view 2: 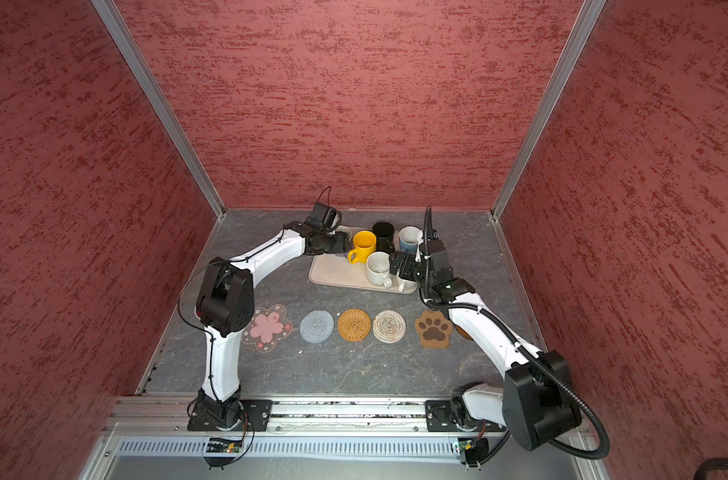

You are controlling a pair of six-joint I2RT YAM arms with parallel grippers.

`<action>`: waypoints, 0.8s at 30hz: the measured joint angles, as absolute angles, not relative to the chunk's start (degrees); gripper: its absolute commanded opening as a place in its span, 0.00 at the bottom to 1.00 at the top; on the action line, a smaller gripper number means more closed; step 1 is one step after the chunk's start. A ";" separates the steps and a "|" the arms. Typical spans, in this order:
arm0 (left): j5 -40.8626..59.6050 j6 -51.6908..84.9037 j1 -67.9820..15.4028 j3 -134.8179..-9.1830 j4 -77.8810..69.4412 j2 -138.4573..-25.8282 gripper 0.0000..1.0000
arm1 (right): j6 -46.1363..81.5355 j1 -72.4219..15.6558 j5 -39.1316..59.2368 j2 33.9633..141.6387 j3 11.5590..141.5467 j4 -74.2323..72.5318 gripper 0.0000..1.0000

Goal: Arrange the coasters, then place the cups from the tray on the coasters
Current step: 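Move the left gripper back over the lavender mug on the tray, then lower the left gripper and grasp the lavender mug's rim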

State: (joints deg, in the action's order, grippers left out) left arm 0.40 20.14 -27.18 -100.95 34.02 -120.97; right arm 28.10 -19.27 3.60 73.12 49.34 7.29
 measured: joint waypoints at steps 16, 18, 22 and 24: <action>-1.89 22.72 -27.33 -104.88 35.55 -126.54 0.64 | 29.17 -18.31 3.73 73.12 48.12 4.91 0.98; -1.91 22.72 -27.33 -104.88 35.57 -126.54 0.60 | 29.17 -18.24 3.75 73.12 47.92 4.82 0.98; -2.02 22.83 -27.29 -104.68 35.53 -126.54 0.53 | 29.17 -18.22 3.79 73.12 47.92 4.49 0.98; -2.04 22.74 -27.20 -104.20 35.29 -126.50 0.51 | 29.17 -18.20 3.81 73.12 47.92 4.49 0.98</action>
State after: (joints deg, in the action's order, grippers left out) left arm -2.04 22.74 -27.20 -104.20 35.29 -126.50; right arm 29.17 -18.20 3.81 73.12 47.92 4.49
